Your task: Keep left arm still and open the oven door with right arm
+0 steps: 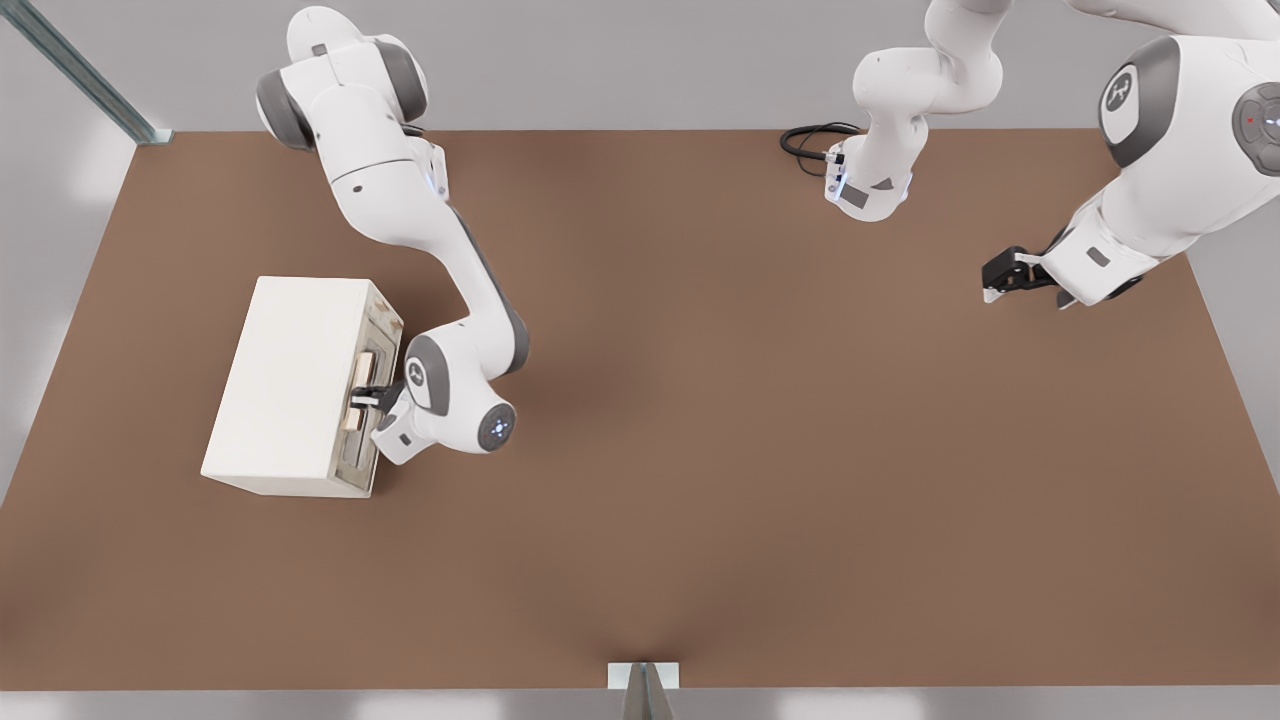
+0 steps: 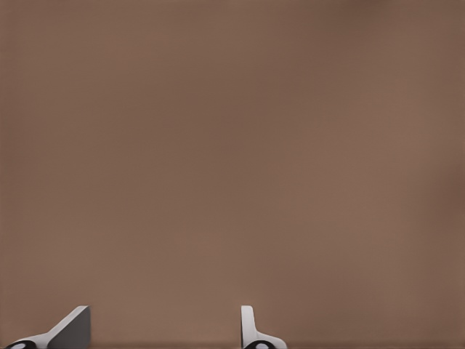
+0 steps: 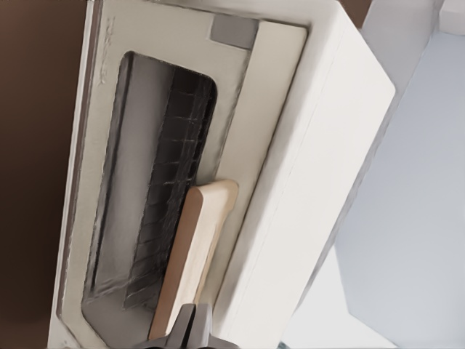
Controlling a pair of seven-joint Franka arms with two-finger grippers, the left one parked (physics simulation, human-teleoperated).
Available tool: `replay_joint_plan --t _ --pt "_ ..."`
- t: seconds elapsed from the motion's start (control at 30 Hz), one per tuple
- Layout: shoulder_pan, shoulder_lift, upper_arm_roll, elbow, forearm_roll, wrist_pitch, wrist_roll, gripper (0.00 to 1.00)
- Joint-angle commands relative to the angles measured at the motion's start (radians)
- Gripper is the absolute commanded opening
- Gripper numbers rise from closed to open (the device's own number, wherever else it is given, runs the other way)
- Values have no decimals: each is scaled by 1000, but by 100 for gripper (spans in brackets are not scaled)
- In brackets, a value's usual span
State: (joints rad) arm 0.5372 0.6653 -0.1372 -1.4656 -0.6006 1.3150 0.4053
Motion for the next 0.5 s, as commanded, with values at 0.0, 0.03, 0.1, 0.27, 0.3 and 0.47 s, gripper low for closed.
replay_joint_plan --t 0.0,0.03,0.1,0.27,0.3,0.47 --pt "0 -3 -1 -4 -1 9 106 21" --pt "0 -3 -1 -10 -1 6 106 21" --pt "1 -3 -1 -13 -1 0 106 21" --pt "0 7 -1 -18 -7 -2 106 21" --pt "3 7 -1 -18 -7 -2 107 21" --pt "15 7 2 -6 -7 3 124 21"
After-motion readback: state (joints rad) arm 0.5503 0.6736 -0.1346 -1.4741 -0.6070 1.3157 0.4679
